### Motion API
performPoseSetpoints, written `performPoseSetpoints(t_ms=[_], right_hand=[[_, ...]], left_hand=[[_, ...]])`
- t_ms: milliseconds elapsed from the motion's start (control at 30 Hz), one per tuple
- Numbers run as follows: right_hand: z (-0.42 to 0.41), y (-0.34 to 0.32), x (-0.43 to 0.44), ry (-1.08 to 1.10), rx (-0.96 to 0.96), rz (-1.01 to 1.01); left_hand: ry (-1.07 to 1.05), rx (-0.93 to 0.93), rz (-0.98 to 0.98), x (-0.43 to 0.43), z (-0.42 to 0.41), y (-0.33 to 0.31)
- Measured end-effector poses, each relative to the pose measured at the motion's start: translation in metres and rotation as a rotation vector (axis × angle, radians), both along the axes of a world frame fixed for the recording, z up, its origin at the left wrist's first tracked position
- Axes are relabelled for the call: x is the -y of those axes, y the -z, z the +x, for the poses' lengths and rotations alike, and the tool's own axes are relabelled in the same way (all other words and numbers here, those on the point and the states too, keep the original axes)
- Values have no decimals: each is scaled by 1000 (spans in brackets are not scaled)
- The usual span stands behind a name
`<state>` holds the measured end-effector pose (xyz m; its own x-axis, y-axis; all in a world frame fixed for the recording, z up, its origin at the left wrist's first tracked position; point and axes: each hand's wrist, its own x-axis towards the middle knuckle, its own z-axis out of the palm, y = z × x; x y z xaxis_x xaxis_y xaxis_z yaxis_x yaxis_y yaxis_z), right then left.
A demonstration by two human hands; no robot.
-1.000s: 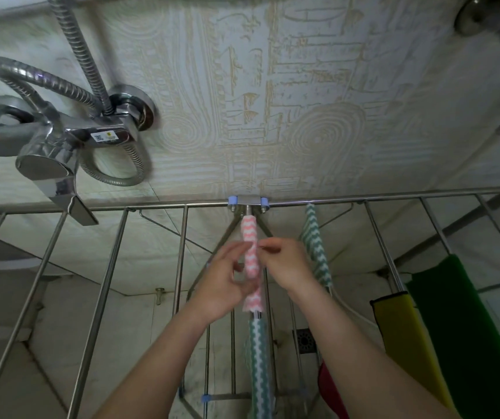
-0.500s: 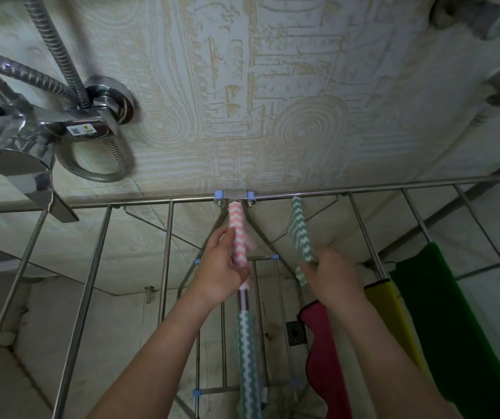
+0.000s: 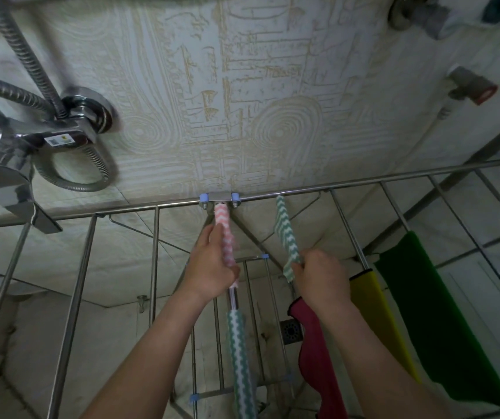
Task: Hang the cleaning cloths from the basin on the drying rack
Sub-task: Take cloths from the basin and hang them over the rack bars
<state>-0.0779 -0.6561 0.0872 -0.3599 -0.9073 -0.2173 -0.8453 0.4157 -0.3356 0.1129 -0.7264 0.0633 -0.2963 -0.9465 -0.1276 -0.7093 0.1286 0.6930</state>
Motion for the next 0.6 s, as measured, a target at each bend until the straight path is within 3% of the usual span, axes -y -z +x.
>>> performPoseSetpoints(t_ms=[133,400,600], right_hand=[[0,2,-5,40,45,33],[2,-9,-15,60,141,16],[-2,-29,-45,118,324,-99]], left_hand=[[21,136,-113,-10,1,2],[30,121,44,-11,-2,-4],[13,168,13,-18,-3,-13]])
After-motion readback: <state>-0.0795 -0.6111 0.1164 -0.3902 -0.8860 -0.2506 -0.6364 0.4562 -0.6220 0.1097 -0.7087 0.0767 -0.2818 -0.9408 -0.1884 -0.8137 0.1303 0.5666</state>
